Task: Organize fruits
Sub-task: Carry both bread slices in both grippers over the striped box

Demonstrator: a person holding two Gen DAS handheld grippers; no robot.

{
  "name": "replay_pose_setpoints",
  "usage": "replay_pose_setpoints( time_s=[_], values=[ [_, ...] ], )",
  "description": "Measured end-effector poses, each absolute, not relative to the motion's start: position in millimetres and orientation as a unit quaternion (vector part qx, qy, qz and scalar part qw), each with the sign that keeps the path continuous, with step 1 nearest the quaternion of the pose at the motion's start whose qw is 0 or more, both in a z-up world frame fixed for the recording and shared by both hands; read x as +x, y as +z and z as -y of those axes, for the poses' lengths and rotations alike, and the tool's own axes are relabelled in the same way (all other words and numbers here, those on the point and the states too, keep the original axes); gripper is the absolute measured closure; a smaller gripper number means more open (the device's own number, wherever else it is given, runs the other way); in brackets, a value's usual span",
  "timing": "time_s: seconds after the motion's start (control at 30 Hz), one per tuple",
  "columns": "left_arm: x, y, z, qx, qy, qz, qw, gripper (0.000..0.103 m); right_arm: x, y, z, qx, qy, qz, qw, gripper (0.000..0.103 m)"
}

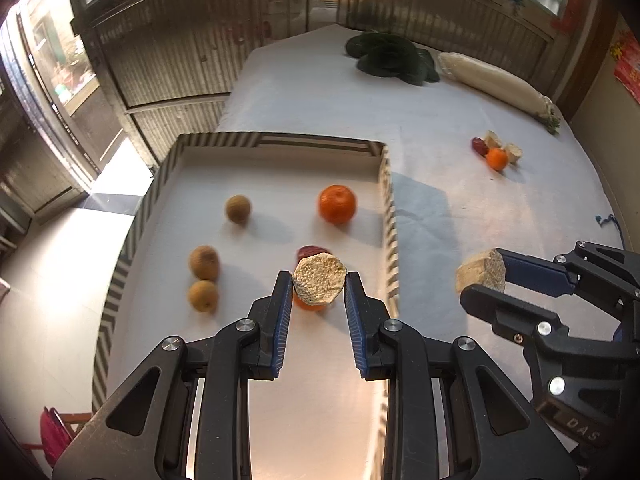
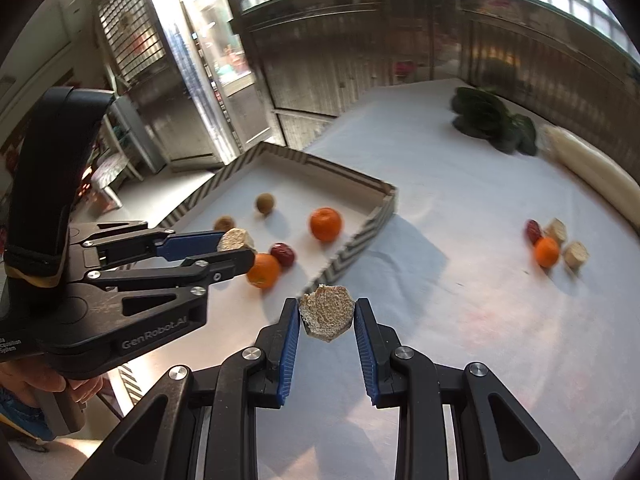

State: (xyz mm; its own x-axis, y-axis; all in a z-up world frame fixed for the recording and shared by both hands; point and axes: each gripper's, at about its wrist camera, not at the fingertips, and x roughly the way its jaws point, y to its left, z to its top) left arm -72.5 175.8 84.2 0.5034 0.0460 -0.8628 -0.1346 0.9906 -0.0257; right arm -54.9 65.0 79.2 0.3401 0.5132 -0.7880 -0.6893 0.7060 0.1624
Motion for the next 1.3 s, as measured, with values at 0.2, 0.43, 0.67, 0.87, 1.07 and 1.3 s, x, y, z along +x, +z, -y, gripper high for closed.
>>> replay_pose_setpoints(
  time_s=[0.2,0.43,0.67,0.87,1.07,1.3],
  values=[
    [-84,80,-193,-0.055,0.073,-0.500,0.861,0.077,-62,78,-89,-0.115,0.396,-0.438,0.799,0.076],
    [-100,68,-219,-0.073,0.102,-0.512,0.850,0.077,-68,73,-113,-0.128,0.422,-0.442,0.781,0.076],
    [-111,56,-235,-0.086,0.122,-0.524,0.839,0.077,-69,59,-137,-0.142,0.443,-0.455,0.759,0.076],
    [-111,43,-243,-0.094,0.132,-0.533,0.830,0.077,-71,46,-149,-0.154,0.444,-0.466,0.750,0.076],
    [-105,34,-244,-0.100,0.140,-0.536,0.826,0.077,-68,32,-160,-0.173,0.442,-0.476,0.740,0.076],
    [-100,31,-242,-0.098,0.142,-0.535,0.827,0.077,-62,22,-166,-0.183,0.434,-0.484,0.738,0.076]
  ],
)
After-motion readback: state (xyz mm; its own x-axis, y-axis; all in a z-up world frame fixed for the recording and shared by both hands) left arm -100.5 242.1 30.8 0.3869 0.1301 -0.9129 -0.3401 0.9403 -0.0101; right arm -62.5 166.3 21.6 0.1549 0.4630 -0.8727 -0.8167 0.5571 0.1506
